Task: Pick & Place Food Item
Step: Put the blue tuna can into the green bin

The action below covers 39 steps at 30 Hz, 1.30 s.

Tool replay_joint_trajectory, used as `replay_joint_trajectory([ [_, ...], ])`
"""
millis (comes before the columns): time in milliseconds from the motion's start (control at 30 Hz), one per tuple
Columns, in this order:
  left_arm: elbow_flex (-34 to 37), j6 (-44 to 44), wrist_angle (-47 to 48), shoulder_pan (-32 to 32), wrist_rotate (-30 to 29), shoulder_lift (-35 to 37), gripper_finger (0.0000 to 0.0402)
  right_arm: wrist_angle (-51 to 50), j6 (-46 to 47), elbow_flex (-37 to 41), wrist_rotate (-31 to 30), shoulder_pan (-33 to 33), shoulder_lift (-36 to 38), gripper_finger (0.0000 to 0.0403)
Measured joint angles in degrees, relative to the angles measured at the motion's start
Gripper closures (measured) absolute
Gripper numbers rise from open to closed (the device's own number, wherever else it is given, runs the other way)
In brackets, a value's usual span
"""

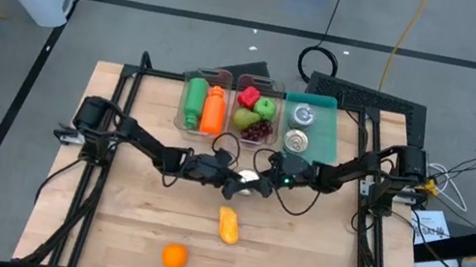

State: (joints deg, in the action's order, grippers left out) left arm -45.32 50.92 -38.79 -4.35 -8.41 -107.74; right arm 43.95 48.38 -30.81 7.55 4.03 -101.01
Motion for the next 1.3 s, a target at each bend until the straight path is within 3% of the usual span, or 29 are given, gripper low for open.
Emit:
replay_joint_trajectory([
  [133,-0.15,4.15,4.15,-1.33,-1.19,0.26,0.0103,-0.32,1.28,0.07,1.18,-0.8,-0.03,0.0057],
  [300,-0.13,4.29,6.62,-3.18,-8.98,0.26,0.0103,0.77,1.39,0.11,1.61,-0.9,-0.09,0.0058],
  [500,-0.25,5.07,10.57,-3.4,-11.51,0.36,0.0103,1.9,1.58,0.18,1.73,-0.92,-0.14,0.0057],
  [767,-0.11,3.15,10.24,-3.4,-12.03,0.26,0.0103,1.53,5.14,0.22,3.17,-2.42,-0.18,0.0057],
  [1300,0.07,1.94,10.05,-3.34,-15.94,0.0,0.0103,5.05,5.84,0.31,-1.22,-4.46,-0.31,0.0057],
])
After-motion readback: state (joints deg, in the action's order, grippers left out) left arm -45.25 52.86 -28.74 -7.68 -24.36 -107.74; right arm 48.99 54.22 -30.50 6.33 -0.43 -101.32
